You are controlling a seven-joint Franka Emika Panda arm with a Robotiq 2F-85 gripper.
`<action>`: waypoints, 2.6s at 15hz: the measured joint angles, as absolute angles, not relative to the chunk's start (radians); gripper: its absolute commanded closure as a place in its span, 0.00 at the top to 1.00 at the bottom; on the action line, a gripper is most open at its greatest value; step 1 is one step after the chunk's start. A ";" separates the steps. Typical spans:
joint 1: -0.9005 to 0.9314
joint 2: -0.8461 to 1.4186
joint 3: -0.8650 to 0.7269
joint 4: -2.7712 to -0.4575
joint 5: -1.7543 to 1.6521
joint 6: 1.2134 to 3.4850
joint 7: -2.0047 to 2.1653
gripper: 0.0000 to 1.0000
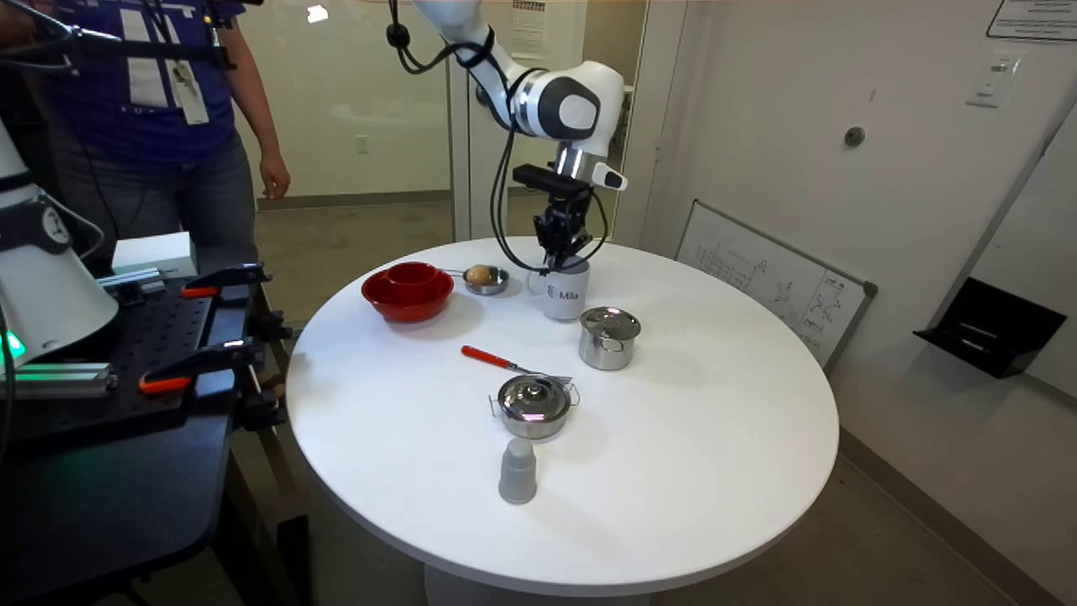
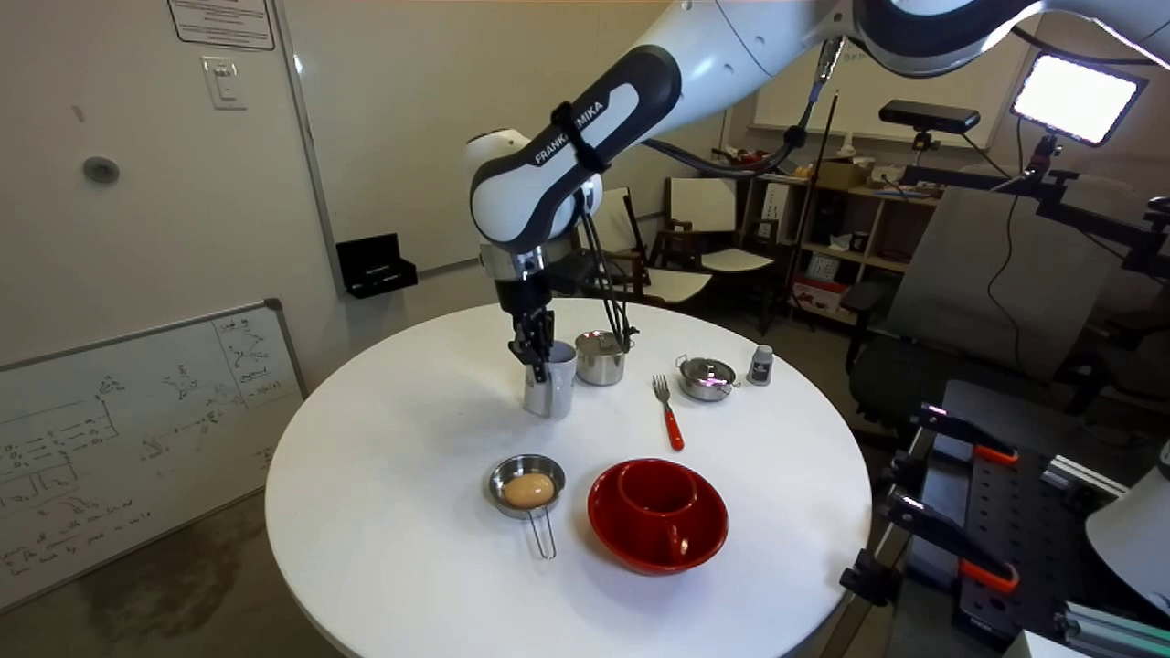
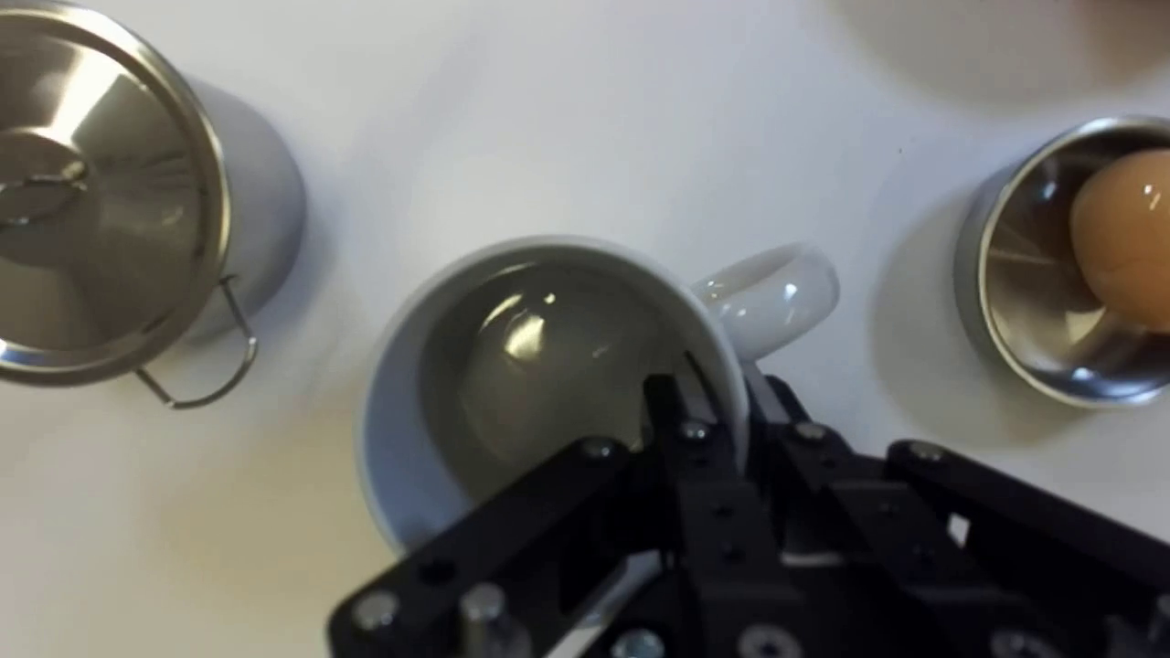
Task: Move the white mug to the right
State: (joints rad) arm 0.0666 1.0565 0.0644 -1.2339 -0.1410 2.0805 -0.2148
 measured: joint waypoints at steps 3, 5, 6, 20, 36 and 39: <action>0.067 0.989 0.056 -1.271 -0.134 2.110 -0.115 0.08; 0.066 0.937 0.051 -1.314 -0.109 2.100 -0.051 0.08; 0.066 0.914 0.052 -1.338 -0.089 2.091 -0.026 0.08; 0.047 0.744 0.004 -1.787 0.199 2.299 0.358 0.07; 0.056 0.694 -0.067 -1.940 0.215 2.439 0.516 0.07; 0.056 0.698 -0.061 -1.930 0.215 2.441 0.514 0.07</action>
State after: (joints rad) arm 0.0560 0.6976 -0.0615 -1.9299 0.2155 2.4411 0.5138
